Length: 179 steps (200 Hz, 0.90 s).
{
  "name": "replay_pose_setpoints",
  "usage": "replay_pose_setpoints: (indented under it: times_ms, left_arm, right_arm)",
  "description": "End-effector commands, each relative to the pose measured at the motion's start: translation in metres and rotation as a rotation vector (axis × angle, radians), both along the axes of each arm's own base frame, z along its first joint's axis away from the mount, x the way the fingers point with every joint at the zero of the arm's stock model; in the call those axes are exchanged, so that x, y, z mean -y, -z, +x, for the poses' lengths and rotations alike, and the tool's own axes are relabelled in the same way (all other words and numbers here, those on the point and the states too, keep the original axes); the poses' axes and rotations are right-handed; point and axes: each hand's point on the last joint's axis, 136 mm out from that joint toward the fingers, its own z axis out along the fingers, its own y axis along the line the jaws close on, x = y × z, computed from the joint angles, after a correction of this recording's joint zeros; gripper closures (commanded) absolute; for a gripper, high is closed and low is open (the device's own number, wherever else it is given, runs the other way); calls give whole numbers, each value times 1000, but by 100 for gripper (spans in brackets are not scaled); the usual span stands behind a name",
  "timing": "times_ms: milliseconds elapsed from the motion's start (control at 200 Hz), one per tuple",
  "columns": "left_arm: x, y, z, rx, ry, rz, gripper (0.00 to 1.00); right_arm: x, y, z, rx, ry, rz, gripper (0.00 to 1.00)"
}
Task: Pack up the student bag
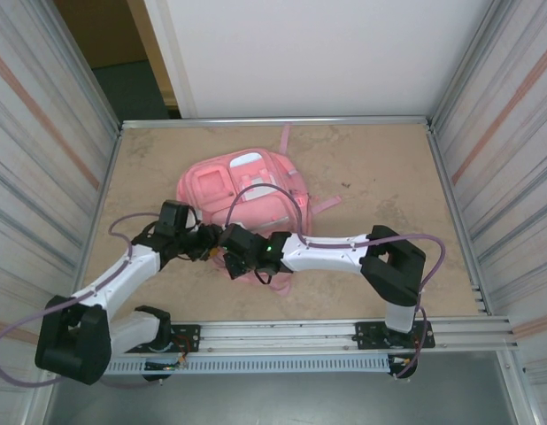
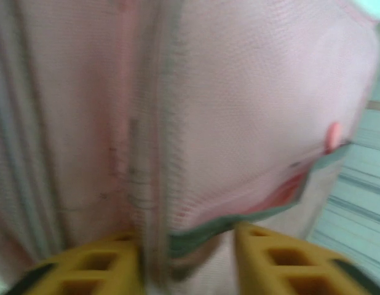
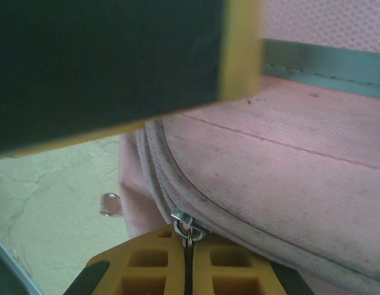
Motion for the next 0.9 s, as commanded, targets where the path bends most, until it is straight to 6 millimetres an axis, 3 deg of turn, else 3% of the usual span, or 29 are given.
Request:
replay_pose_setpoints:
  times_ms: [0, 15, 251, 386, 481, 566, 687, 742, 797, 892]
  left_arm:
    - [6, -7, 11, 54, 6, -27, 96]
    - [6, -8, 11, 61, 10, -25, 100]
    - [5, -43, 17, 204, 191, 41, 100]
    - [8, -46, 22, 205, 228, 18, 100]
    - [6, -44, 28, 213, 222, 29, 100]
    - [6, -40, 39, 211, 227, 25, 100]
    - [20, -49, 74, 213, 260, -11, 100]
    - [19, -47, 94, 179, 232, -3, 83]
    - [15, -44, 109, 137, 191, -15, 56]
    - [2, -46, 117, 106, 110, -30, 46]
  right_arm:
    - [4, -3, -10, 4, -21, 2, 100]
    - [9, -2, -9, 9, -17, -15, 100]
    - [107, 16, 18, 63, 30, -217, 100]
    - [163, 23, 40, 34, 143, -257, 100]
    - [183, 23, 48, -2, 191, -223, 100]
    - [178, 17, 44, 11, 166, -205, 100]
    - [147, 20, 30, 43, 105, -169, 100]
    - [126, 18, 23, 40, 77, -134, 100]
    - [107, 14, 17, 37, 53, -117, 100]
    - [72, 5, 11, 48, 4, -86, 100]
